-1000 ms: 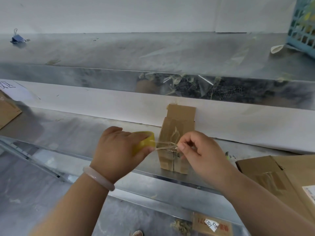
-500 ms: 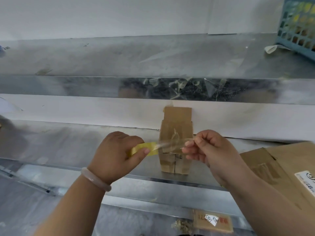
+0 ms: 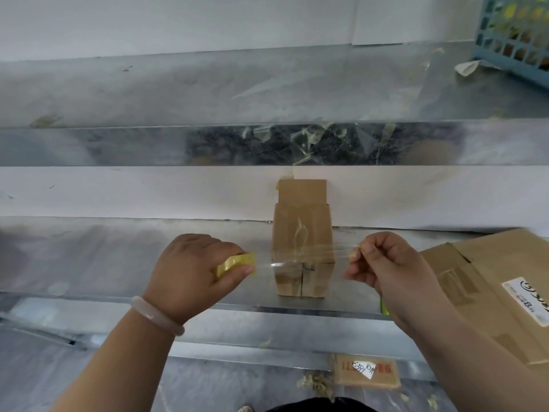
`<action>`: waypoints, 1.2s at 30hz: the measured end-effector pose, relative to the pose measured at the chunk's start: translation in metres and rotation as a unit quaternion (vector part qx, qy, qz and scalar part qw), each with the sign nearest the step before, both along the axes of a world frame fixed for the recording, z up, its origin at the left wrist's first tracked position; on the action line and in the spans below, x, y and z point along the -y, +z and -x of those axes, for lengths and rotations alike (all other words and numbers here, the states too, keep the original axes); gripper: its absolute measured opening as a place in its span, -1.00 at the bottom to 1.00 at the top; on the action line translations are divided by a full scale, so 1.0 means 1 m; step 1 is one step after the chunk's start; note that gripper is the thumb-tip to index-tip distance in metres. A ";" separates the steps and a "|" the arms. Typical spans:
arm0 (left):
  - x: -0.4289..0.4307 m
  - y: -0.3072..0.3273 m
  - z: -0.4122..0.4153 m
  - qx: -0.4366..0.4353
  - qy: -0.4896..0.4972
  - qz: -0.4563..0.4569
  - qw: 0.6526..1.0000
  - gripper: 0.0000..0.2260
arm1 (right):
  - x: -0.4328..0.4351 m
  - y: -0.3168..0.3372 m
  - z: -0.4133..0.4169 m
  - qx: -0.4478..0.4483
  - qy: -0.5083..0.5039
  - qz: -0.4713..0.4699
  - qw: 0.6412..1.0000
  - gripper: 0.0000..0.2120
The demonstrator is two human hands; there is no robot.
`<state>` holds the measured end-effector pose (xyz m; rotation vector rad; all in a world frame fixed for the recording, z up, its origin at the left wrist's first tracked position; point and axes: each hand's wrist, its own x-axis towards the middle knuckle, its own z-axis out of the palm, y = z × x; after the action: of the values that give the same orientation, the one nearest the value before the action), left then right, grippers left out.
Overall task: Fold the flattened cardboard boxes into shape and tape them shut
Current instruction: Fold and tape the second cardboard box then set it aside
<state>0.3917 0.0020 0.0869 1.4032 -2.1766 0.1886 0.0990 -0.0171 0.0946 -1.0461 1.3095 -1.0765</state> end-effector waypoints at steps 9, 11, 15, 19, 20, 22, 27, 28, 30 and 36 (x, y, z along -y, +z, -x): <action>0.010 -0.011 0.006 0.054 0.039 -0.009 0.998 -0.44 | 0.002 -0.016 0.002 0.060 -0.046 -0.070 0.995 -0.79; 0.013 -0.015 0.007 0.067 0.038 -0.004 0.997 -0.42 | 0.002 -0.020 0.001 0.060 -0.052 -0.081 0.994 -0.78; 0.018 -0.023 0.007 0.086 0.035 -0.004 0.996 -0.40 | 0.004 -0.028 -0.001 0.086 -0.060 -0.112 0.988 -0.80; 0.025 -0.033 0.007 0.107 0.038 -0.021 0.993 -0.40 | 0.010 -0.040 -0.006 0.108 -0.073 -0.154 0.979 -0.81; 0.027 -0.035 0.007 0.110 0.041 -0.022 0.993 -0.41 | 0.012 -0.042 -0.008 0.109 -0.078 -0.157 0.979 -0.81; 0.030 -0.038 0.007 0.120 0.044 -0.016 0.992 -0.44 | 0.017 -0.045 -0.011 0.101 -0.086 -0.159 0.978 -0.80; 0.035 -0.042 0.007 0.149 0.044 -0.014 0.988 -0.51 | 0.022 -0.053 -0.020 0.086 -0.091 -0.183 0.975 -0.81; 0.035 -0.043 0.008 0.150 0.045 -0.017 0.987 -0.51 | 0.022 -0.055 -0.023 0.080 -0.087 -0.190 0.975 -0.80; 0.034 -0.047 0.011 0.152 0.047 -0.021 0.987 -0.51 | 0.022 -0.059 -0.026 0.059 -0.077 -0.197 0.976 -0.79; 0.036 -0.045 0.021 0.161 0.052 -0.024 0.985 -0.52 | 0.017 -0.066 -0.026 -0.036 -0.071 -0.165 0.983 -0.86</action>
<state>0.3707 -0.0338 0.0419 1.6071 -2.3783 0.4312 0.1254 -0.0338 0.0287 -0.7589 1.5777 -0.8916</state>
